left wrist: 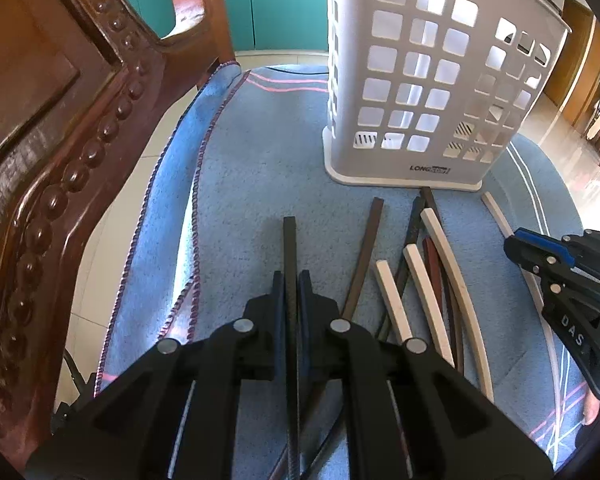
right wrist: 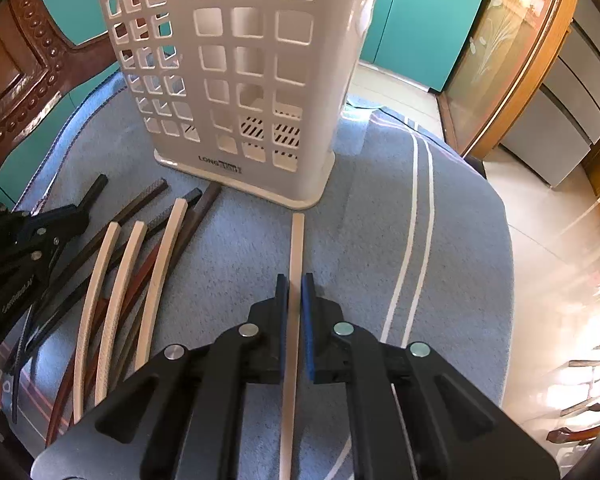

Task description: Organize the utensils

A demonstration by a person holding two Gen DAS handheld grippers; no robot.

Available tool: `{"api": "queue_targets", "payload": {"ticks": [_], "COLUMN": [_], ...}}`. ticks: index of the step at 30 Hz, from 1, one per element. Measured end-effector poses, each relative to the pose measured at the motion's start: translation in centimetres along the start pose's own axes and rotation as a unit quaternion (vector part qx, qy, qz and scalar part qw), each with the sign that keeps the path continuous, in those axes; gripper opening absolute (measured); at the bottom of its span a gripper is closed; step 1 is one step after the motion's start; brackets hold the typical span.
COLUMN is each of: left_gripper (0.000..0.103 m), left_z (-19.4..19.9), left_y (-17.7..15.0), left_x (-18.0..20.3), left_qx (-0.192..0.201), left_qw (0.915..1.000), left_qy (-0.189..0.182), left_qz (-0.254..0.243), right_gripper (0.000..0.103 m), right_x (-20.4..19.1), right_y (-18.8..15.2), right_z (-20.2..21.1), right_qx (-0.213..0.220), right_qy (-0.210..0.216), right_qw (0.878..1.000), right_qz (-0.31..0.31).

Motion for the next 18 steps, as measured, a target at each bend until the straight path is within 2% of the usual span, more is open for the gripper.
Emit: {"api": "queue_targets", "payload": {"ticks": [5, 9, 14, 18], "left_gripper": [0.014, 0.016, 0.016, 0.025], "left_z": [0.51, 0.51, 0.54, 0.58], "left_y": [0.26, 0.28, 0.25, 0.36], "left_x": [0.27, 0.37, 0.16, 0.07], "left_qx": [0.002, 0.001, -0.001, -0.001], "left_qw": [0.9999, 0.9999, 1.0, 1.0], "left_qy": [0.012, 0.012, 0.002, -0.004], "left_qz": [-0.007, -0.007, -0.001, -0.002], "right_gripper": [0.018, 0.019, 0.02, 0.02], "right_x": [0.48, 1.02, 0.73, 0.6], "right_y": [-0.65, -0.52, -0.03, -0.14], "right_z": [0.26, 0.49, 0.28, 0.28], "right_qx": [-0.001, -0.003, -0.006, -0.006], "right_qy": [0.001, 0.021, 0.019, 0.019], "right_qw": [1.0, 1.0, 1.0, 1.0], "right_qz": [-0.005, -0.016, -0.011, -0.011]}}
Point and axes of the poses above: each gripper's, at about its wrist camera, not at the fingertips, and z roughly against the way its jaws point, x to its right, y to its top, the point moved 7 cm from there along -z, roughly the way its jaws point, and after that the axes turned 1 degree about z, right-handed, at the moved point
